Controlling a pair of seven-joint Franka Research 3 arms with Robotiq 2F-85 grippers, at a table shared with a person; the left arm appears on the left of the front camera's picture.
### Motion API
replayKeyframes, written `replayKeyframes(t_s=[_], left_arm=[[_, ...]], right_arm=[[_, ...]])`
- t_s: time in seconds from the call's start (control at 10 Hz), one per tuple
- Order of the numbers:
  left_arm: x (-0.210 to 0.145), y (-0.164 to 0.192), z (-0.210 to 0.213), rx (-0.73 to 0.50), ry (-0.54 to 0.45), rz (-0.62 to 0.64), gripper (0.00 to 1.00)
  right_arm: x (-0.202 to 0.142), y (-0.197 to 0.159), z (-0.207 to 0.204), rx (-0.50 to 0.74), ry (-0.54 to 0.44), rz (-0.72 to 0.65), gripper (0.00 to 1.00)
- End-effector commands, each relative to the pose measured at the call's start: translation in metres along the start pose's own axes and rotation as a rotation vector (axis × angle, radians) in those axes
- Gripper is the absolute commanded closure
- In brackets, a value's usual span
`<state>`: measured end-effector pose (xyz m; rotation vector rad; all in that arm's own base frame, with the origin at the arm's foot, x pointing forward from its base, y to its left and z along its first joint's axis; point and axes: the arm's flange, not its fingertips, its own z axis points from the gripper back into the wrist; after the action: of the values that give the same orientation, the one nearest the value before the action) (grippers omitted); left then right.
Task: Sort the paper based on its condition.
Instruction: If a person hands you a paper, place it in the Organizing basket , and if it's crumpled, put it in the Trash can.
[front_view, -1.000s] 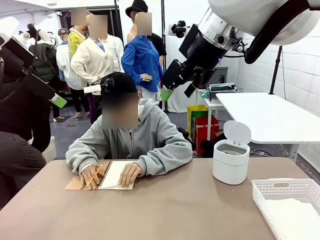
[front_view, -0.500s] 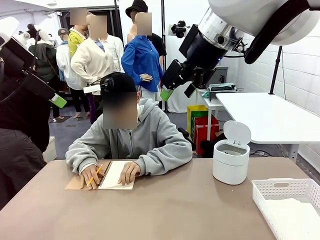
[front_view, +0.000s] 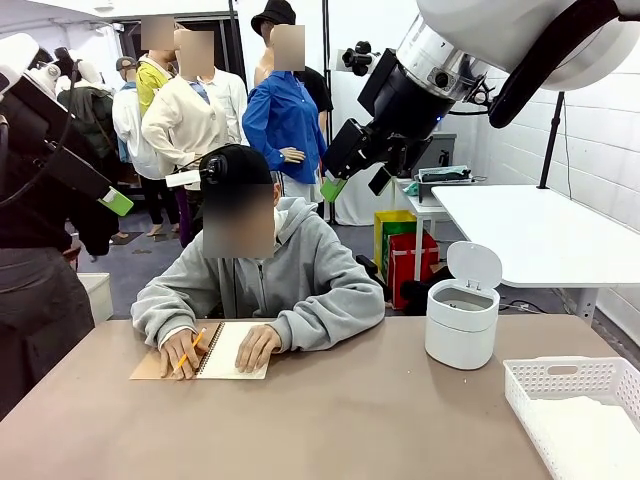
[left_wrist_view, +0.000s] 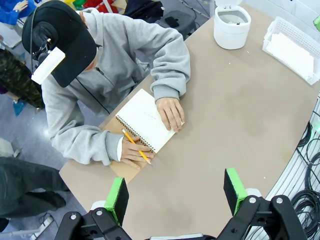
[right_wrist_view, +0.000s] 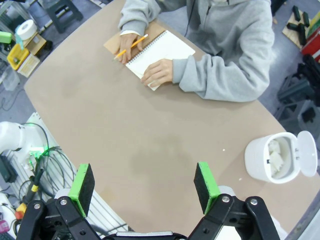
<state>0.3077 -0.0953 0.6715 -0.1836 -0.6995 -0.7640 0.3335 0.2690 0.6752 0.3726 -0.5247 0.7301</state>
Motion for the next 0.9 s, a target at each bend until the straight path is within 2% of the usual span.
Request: replayKeyframes(t_s=[0.0, 0.8], left_arm=[[-0.0003, 0.0006, -0.0003, -0.002, 0.000, 0.001, 0.00], [-0.0003, 0.0006, -0.0003, -0.002, 0.000, 0.001, 0.00]], right_arm=[[-0.0023, 0.0000, -0.0014, 0.002, -0.001, -0.004, 0.00], [-0.0023, 0.0000, -0.0014, 0.002, -0.001, -0.004, 0.00]])
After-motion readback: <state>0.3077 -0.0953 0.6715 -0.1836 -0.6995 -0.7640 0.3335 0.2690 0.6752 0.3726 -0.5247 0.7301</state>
